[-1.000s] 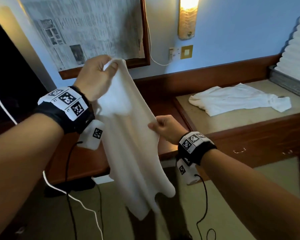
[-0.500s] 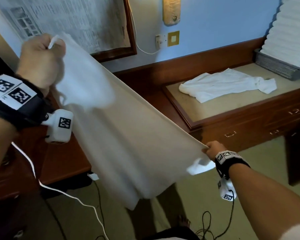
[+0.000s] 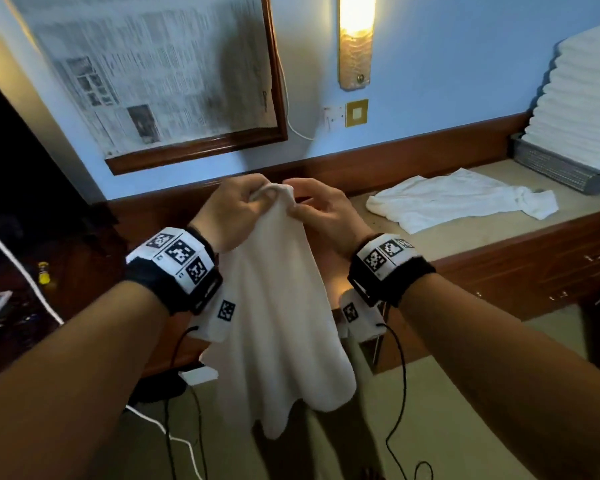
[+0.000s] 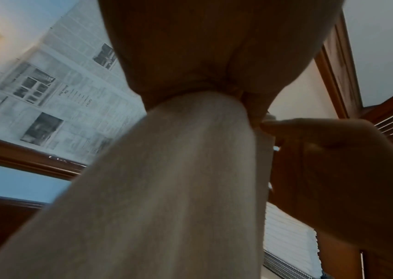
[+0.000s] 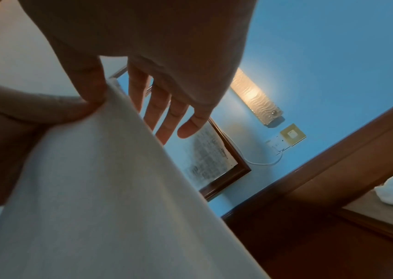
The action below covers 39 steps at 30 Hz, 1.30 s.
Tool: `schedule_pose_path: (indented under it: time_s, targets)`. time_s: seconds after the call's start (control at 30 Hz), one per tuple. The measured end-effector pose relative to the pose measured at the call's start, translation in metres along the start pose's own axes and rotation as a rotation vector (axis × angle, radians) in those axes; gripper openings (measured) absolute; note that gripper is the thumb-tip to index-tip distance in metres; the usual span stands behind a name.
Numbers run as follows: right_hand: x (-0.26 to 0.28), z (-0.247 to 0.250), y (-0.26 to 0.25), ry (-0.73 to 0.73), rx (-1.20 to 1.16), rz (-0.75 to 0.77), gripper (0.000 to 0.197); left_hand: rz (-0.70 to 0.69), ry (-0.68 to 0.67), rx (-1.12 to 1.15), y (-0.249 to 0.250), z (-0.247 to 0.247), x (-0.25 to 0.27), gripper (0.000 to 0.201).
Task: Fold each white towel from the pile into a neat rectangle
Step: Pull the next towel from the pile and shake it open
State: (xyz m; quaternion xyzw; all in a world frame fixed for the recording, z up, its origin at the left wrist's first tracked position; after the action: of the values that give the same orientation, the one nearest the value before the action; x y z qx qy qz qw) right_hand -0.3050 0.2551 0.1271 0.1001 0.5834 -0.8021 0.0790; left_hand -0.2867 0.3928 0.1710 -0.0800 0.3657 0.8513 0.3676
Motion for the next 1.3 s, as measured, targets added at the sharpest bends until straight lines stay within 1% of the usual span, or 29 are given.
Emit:
schedule_pose_path:
  time_s: [0.07, 0.2, 0.3, 0.37, 0.43, 0.5, 0.57, 0.6, 0.7, 0.73, 0.77, 0.83, 0.87, 0.93, 0.97, 1.0, 1.03, 1.1, 1.13, 1.17, 1.2, 1.23, 1.3]
  targets:
    - [-0.003, -0.009, -0.024, -0.007, -0.017, 0.064, 0.026, -0.011, -0.008, 0.036, -0.001, 0.001, 0.005, 0.019]
    - [-0.007, -0.022, -0.031, 0.039, 0.055, 0.090, 0.016, 0.000, 0.045, 0.062, -0.009, 0.017, 0.018, 0.018]
    - [-0.017, -0.026, -0.043, 0.135, 0.135, 0.120, 0.016, 0.020, 0.120, 0.119, -0.015, 0.028, 0.028, 0.018]
    - [-0.022, -0.028, -0.061, 0.197, 0.174, 0.184, 0.016, 0.039, 0.194, 0.181, -0.020, 0.034, 0.037, 0.021]
    - [-0.023, -0.024, -0.078, 0.271, 0.157, 0.235, 0.016, 0.068, 0.245, 0.272, -0.028, 0.030, 0.051, 0.022]
    - [-0.026, -0.013, -0.088, 0.338, 0.129, 0.245, 0.014, 0.113, 0.264, 0.354, -0.040, 0.015, 0.066, 0.026]
    - [-0.029, -0.002, -0.094, 0.378, 0.140, 0.247, 0.015, 0.177, 0.253, 0.370, -0.059, -0.006, 0.080, 0.035]
    - [-0.031, 0.004, -0.097, 0.390, 0.149, 0.249, 0.017, 0.213, 0.223, 0.351, -0.070, -0.020, 0.085, 0.036]
    - [-0.035, 0.025, -0.103, 0.431, 0.204, 0.247, 0.022, 0.290, 0.078, 0.256, -0.093, -0.062, 0.098, 0.017]
    - [-0.036, 0.033, -0.103, 0.447, 0.235, 0.238, 0.023, 0.309, 0.056, 0.239, -0.097, -0.072, 0.102, 0.018]
    - [-0.037, 0.043, -0.102, 0.463, 0.252, 0.229, 0.023, 0.319, 0.060, 0.234, -0.101, -0.076, 0.105, 0.027]
    - [-0.037, 0.064, -0.095, 0.498, 0.260, 0.219, 0.019, 0.297, 0.133, 0.250, -0.103, -0.075, 0.104, 0.057]
    - [-0.035, 0.075, -0.090, 0.516, 0.267, 0.213, 0.019, 0.276, 0.183, 0.272, -0.101, -0.071, 0.100, 0.065]
    - [-0.033, 0.094, -0.080, 0.530, 0.302, 0.183, 0.022, 0.252, 0.265, 0.302, -0.098, -0.062, 0.087, 0.064]
    - [-0.032, 0.100, -0.077, 0.509, 0.326, 0.167, 0.017, 0.242, 0.294, 0.309, -0.094, -0.057, 0.078, 0.061]
    - [-0.033, 0.103, -0.074, 0.454, 0.360, 0.150, 0.011, 0.237, 0.313, 0.301, -0.089, -0.052, 0.068, 0.059]
    - [-0.033, 0.100, -0.072, 0.355, 0.410, 0.126, 0.012, 0.232, 0.318, 0.279, -0.084, -0.048, 0.057, 0.055]
    - [-0.033, 0.074, -0.057, 0.039, 0.569, 0.076, 0.017, 0.222, 0.279, 0.213, -0.071, -0.044, 0.032, 0.039]
    - [-0.027, 0.055, -0.046, -0.121, 0.667, 0.065, 0.015, 0.204, 0.243, 0.183, -0.061, -0.044, 0.019, 0.032]
    - [-0.020, 0.037, -0.034, -0.242, 0.746, 0.073, 0.013, 0.168, 0.204, 0.154, -0.050, -0.045, 0.006, 0.027]
    - [-0.015, 0.023, -0.023, -0.315, 0.780, 0.101, 0.012, 0.122, 0.165, 0.133, -0.036, -0.046, -0.004, 0.023]
    - [-0.012, 0.015, -0.014, -0.339, 0.778, 0.133, 0.012, 0.080, 0.132, 0.115, -0.025, -0.049, -0.012, 0.019]
    - [-0.014, 0.014, -0.008, -0.297, 0.741, 0.191, 0.013, 0.035, 0.123, 0.086, -0.010, -0.052, -0.019, 0.014]
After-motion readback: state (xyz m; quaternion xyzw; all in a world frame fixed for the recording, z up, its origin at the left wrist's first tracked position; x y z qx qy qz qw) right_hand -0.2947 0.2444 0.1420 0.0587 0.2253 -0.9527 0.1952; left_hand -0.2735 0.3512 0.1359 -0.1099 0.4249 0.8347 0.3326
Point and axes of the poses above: each hand's wrist, its own x-axis away from the middle knuckle, its own z-axis out of the back of the hand, y = z × x, the point moved 8 cm from there along -x, towards the middle knuckle, and after that the axes turned 8 degrees about -z, right-handed, at the moved point
